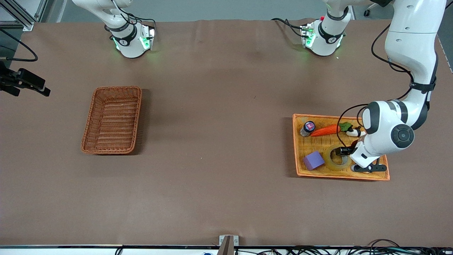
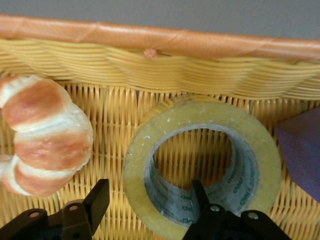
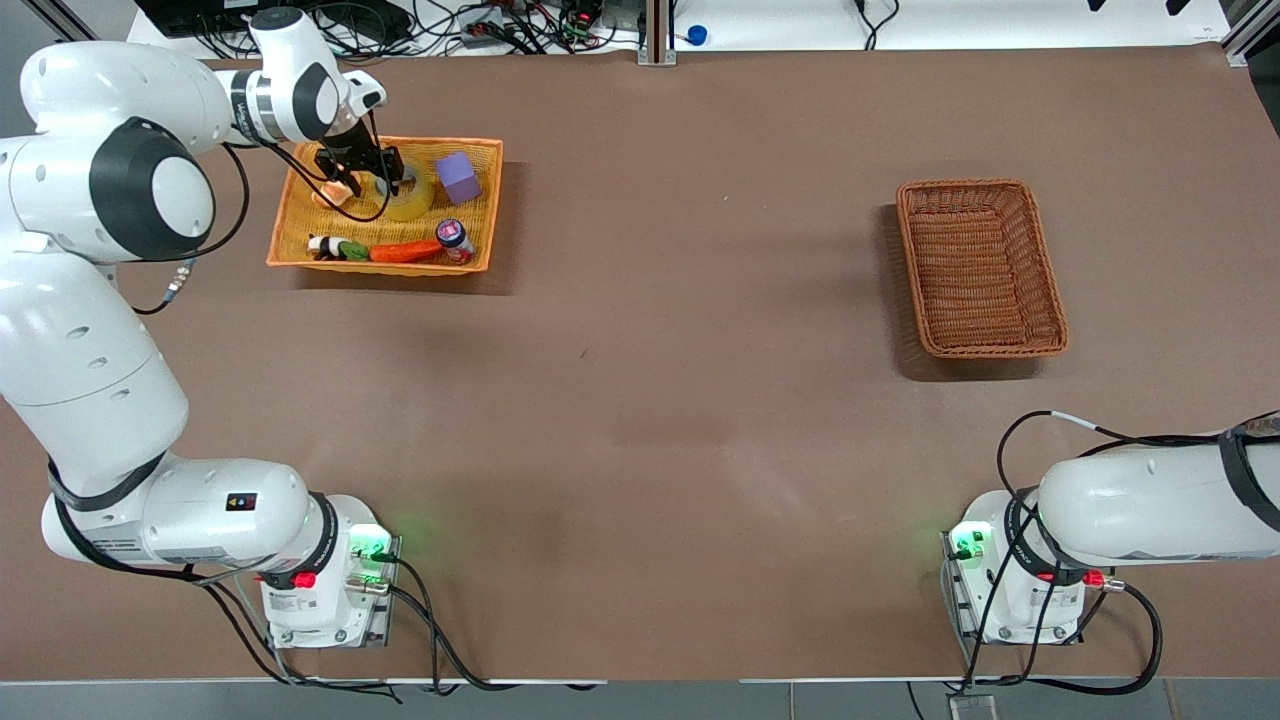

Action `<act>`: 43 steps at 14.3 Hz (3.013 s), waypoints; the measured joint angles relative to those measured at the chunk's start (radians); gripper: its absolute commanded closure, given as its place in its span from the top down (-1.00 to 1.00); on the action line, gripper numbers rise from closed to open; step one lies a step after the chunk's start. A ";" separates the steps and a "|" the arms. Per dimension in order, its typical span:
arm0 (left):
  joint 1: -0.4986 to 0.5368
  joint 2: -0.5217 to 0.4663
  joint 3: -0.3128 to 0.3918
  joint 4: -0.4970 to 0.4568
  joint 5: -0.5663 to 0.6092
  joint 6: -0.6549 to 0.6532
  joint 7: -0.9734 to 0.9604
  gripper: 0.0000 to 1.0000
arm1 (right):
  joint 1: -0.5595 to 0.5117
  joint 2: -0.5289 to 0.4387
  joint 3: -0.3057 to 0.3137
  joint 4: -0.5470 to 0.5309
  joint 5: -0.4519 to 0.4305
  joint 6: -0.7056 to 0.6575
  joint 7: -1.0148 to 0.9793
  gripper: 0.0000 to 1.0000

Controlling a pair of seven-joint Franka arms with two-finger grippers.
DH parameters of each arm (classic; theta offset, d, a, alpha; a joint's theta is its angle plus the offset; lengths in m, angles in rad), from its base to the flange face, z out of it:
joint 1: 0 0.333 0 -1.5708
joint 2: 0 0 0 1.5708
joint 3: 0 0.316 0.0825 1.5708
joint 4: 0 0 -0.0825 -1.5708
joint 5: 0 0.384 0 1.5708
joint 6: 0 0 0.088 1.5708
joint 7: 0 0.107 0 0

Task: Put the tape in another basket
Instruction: 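Reach the left gripper down to the tape roll in the tray, then grasp the tape roll with the left gripper and carry it toward the basket, then set the tape roll on the table and open the left gripper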

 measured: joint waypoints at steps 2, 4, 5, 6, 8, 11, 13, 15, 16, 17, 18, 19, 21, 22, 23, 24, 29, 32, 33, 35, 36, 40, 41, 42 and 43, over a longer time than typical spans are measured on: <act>0.000 0.016 0.000 0.006 0.000 0.006 -0.004 -0.89 | 0.000 0.000 0.000 0.000 0.000 0.000 0.000 1.00; 0.000 0.021 0.001 0.025 0.000 0.008 -0.008 -0.99 | 0.000 0.000 0.000 0.000 0.000 0.000 0.000 1.00; 0.002 0.021 0.002 0.039 0.000 0.006 -0.008 -0.99 | 0.000 0.000 0.000 0.000 0.000 0.000 0.000 1.00; 0.004 0.021 0.002 0.055 0.000 -0.004 -0.008 -0.99 | 0.000 0.000 -0.001 0.000 0.000 0.000 0.000 1.00; 0.003 0.018 0.002 0.097 0.000 -0.053 -0.008 -0.99 | 0.000 0.000 -0.001 0.000 0.000 0.000 0.000 1.00; -0.005 -0.031 -0.016 0.185 0.000 -0.211 -0.008 -0.98 | 0.000 0.000 -0.001 0.000 0.000 0.000 0.000 1.00; -0.009 -0.079 -0.070 0.249 0.000 -0.324 -0.019 -0.98 | 0.000 0.000 -0.001 0.000 0.000 0.000 0.000 1.00; -0.014 -0.108 -0.161 0.291 -0.001 -0.408 -0.077 -0.98 | 0.000 0.000 -0.002 0.000 0.000 0.000 0.000 1.00; -0.019 -0.112 -0.214 0.296 -0.001 -0.426 -0.113 -0.98 | 0.000 0.000 -0.002 0.000 0.000 0.000 0.000 1.00; -0.029 -0.108 -0.267 0.295 -0.001 -0.431 -0.154 -0.98 | 0.000 0.000 -0.002 0.000 0.000 0.000 0.000 1.00; -0.049 -0.096 -0.311 0.294 -0.001 -0.432 -0.205 -0.98 | 0.000 0.000 -0.002 0.000 0.000 0.000 0.000 1.00; -0.085 -0.077 -0.340 0.295 -0.001 -0.429 -0.266 -0.98 | 0.000 0.000 -0.002 0.000 0.000 0.000 0.000 1.00; -0.207 -0.019 -0.355 0.318 -0.001 -0.412 -0.405 -0.97 | 0.000 0.000 -0.002 0.000 0.000 0.000 0.000 1.00; -0.283 0.019 -0.354 0.342 -0.001 -0.394 -0.484 -0.96 | 0.000 0.000 -0.003 0.000 0.000 0.000 0.000 1.00; -0.353 0.059 -0.352 0.366 -0.001 -0.363 -0.558 -0.95 | 0.000 0.000 -0.003 0.000 0.000 0.000 0.000 1.00; -0.414 0.096 -0.349 0.384 0.000 -0.322 -0.620 -0.94 | 0.000 0.000 -0.003 0.000 0.000 0.000 0.000 1.00; -0.584 0.220 -0.270 0.414 0.000 -0.137 -0.760 -0.61 | 0.000 0.000 -0.003 0.000 0.000 -0.001 0.000 1.00; -0.677 0.260 -0.185 0.418 0.000 -0.073 -0.796 -0.14 | 0.000 0.000 -0.003 0.000 0.000 -0.002 0.000 1.00; -0.698 0.272 -0.173 0.419 0.000 -0.047 -0.826 0.93 | 0.000 0.001 -0.003 -0.001 0.000 -0.004 0.000 1.00; -0.719 0.284 -0.168 0.424 0.000 -0.025 -0.858 1.00 | 0.001 0.003 -0.003 -0.001 0.000 -0.004 0.000 1.00; -0.720 0.282 -0.166 0.433 0.003 -0.026 -0.864 1.00 | 0.002 0.004 -0.002 -0.001 0.000 -0.004 0.000 1.00; -0.676 0.176 -0.093 0.493 0.032 -0.208 -0.864 1.00 | 0.027 0.009 0.007 -0.001 0.005 0.000 -0.002 1.00; -0.631 0.113 -0.083 0.505 0.037 -0.267 -0.863 1.00 | 0.043 0.014 0.019 0.000 0.005 0.005 -0.002 1.00; -0.572 0.042 -0.080 0.510 0.043 -0.333 -0.846 1.00 | 0.059 0.021 0.041 0.000 0.006 0.018 -0.001 1.00; -0.505 -0.030 -0.077 0.512 0.044 -0.390 -0.808 1.00 | 0.072 0.031 0.071 -0.001 0.005 0.034 0.001 1.00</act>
